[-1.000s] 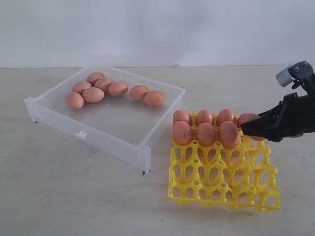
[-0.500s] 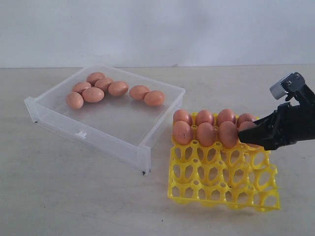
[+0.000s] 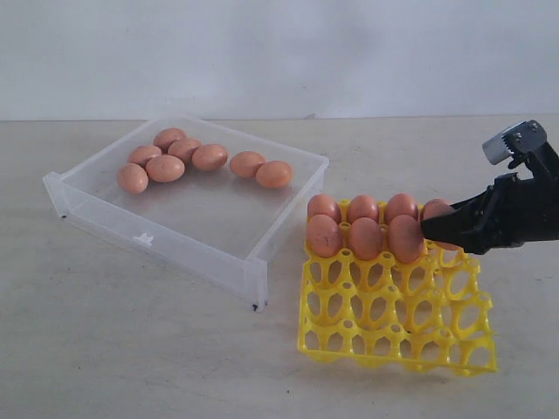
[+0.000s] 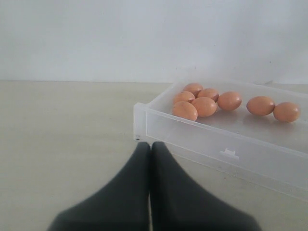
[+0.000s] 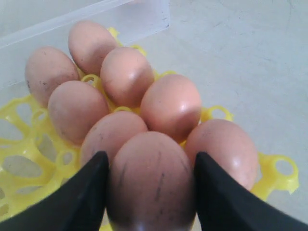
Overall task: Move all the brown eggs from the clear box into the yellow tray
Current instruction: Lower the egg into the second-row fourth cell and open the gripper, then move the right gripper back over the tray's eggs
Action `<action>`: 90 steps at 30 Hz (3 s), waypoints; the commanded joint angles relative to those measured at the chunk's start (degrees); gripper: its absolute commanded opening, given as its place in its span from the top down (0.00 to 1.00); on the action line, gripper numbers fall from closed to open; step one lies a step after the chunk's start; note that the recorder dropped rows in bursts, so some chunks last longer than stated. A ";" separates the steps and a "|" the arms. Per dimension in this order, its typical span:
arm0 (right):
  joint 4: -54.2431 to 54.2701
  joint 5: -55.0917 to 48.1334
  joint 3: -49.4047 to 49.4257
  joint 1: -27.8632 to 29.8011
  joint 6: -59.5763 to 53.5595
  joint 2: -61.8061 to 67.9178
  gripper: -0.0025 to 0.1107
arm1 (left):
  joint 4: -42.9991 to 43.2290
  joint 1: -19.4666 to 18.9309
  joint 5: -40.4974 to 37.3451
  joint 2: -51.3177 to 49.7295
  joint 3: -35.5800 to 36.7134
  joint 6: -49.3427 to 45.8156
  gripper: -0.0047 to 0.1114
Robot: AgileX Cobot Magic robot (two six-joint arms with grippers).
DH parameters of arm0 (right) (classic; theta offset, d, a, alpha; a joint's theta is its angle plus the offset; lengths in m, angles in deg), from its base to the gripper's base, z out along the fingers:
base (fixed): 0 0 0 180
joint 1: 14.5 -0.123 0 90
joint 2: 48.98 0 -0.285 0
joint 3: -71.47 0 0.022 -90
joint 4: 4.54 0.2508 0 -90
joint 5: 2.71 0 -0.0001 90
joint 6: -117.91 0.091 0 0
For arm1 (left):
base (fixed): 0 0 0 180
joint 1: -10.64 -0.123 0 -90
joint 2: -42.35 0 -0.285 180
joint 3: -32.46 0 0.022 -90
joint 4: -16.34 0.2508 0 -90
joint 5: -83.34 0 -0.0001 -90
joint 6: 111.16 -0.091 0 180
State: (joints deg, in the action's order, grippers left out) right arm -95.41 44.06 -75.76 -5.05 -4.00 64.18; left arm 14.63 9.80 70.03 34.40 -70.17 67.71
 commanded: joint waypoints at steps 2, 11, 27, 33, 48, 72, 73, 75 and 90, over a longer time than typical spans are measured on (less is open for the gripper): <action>0.69 0.82 -0.20 0.29 0.03 -0.16 0.55 | -0.31 0.25 0.00 0.17 -0.15 -0.03 1.00; 1.91 0.92 -0.20 0.29 1.58 -0.16 0.48 | -0.31 0.25 0.00 0.17 -0.15 -0.03 1.00; 15.53 23.20 -0.20 -3.15 5.05 -2.00 0.83 | -0.31 0.25 0.00 0.17 -0.15 -0.03 1.00; 17.02 23.20 -1.57 -18.89 -1.37 -7.04 0.98 | -0.31 0.25 0.00 0.17 -0.15 -0.03 1.00; 90.87 -94.30 -57.58 -48.94 -65.85 13.53 0.98 | -0.31 0.25 0.00 0.17 -0.15 -0.03 1.00; 87.19 -109.77 -82.79 -48.11 -90.57 30.16 0.73 | -0.31 0.25 0.00 0.17 -0.15 -0.03 1.00; 87.19 -110.52 -82.79 -48.08 -94.64 30.60 0.65 | -0.31 0.25 0.00 0.17 -0.15 -0.03 1.00; 86.82 -110.13 -82.79 -47.96 -99.59 30.93 0.48 | -0.31 0.25 0.00 0.17 -0.15 -0.03 1.00; 81.71 -102.65 -82.79 -43.88 -108.22 35.79 0.45 | -0.31 0.25 0.00 0.17 -0.15 -0.03 1.00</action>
State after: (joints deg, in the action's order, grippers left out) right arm -14.71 -58.54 -158.25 -49.97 -108.46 99.89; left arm 14.63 9.80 70.03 34.40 -70.17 67.71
